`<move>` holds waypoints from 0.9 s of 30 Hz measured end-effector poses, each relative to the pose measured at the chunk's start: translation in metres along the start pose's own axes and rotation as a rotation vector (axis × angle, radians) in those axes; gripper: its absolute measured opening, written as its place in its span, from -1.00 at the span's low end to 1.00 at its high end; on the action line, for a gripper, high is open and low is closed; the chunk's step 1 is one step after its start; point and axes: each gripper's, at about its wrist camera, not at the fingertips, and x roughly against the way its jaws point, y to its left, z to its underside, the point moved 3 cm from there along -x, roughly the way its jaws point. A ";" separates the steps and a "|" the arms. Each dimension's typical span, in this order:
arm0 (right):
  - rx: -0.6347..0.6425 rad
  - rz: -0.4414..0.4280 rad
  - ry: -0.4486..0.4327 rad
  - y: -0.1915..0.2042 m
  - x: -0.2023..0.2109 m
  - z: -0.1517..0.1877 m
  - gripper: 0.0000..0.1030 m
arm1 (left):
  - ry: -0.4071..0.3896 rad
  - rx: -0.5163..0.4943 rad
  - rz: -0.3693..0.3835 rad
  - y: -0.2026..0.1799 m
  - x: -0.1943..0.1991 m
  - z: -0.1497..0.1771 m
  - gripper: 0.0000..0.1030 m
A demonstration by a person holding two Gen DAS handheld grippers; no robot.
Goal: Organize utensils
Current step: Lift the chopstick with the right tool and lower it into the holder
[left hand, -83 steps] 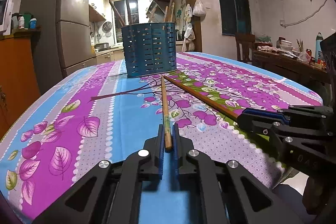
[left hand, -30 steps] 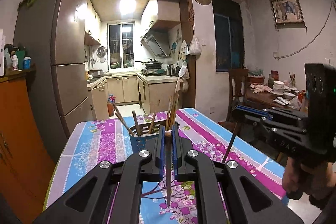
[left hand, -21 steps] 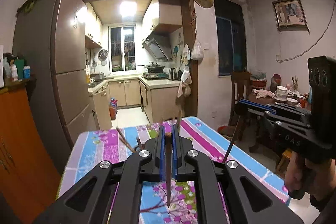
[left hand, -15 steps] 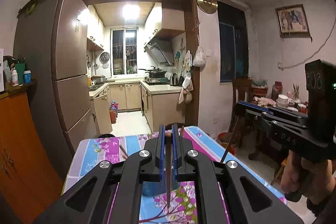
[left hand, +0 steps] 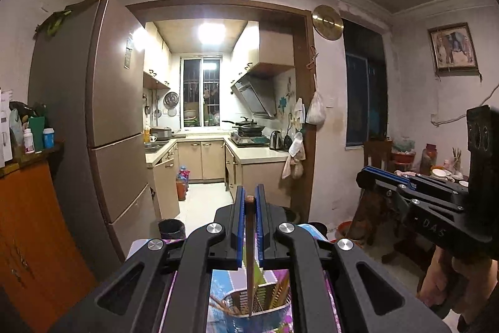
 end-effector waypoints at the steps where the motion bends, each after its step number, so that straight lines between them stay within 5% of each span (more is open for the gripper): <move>1: -0.001 0.004 0.004 -0.003 -0.006 -0.002 -0.91 | 0.004 -0.003 -0.002 0.000 -0.007 -0.002 -0.85; 12: -0.038 -0.017 0.049 -0.017 -0.061 0.010 -0.91 | 0.052 0.008 -0.001 0.011 -0.067 0.004 -0.85; 27: -0.079 -0.040 0.123 -0.026 -0.115 0.047 -0.91 | 0.145 0.038 0.004 0.036 -0.133 0.055 -0.85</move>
